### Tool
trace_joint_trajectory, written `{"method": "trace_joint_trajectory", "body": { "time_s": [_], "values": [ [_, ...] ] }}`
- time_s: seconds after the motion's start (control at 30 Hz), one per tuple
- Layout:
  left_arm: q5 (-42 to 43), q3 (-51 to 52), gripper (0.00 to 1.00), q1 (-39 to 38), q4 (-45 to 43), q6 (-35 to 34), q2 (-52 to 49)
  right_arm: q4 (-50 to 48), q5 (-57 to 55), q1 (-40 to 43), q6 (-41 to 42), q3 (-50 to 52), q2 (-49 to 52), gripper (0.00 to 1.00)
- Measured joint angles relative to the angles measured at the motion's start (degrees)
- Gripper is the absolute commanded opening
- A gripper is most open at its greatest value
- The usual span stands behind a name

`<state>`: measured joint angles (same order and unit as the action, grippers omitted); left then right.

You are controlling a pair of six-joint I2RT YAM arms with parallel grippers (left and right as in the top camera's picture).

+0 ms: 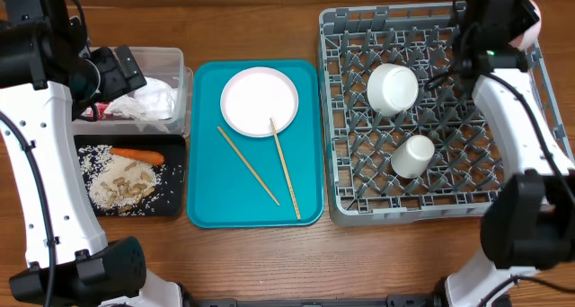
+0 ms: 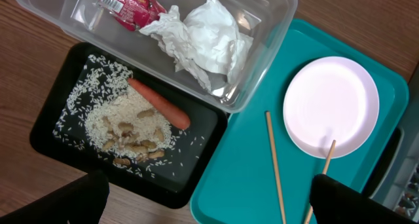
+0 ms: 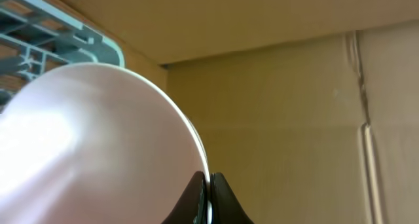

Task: Sort waste into correct bins and load items into the dishwasher
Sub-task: 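Carry the pink bowl into the rack's upper right and release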

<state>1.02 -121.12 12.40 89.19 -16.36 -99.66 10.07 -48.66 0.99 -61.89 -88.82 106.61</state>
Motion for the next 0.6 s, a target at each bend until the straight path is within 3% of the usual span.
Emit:
{"method": "trace_joint_trajectory", "body": {
  "time_s": [0.3,0.6],
  "values": [
    [0.00,0.00,1.00,0.00,0.02,0.00,0.00,-7.69,-1.09,-2.03,-20.50,-0.02,7.43,0.04],
    [0.00,0.00,1.00,0.00,0.00,0.00,0.00,-7.45,-1.09,-6.78,-25.77,-0.02,11.10,0.04]
  ]
}}
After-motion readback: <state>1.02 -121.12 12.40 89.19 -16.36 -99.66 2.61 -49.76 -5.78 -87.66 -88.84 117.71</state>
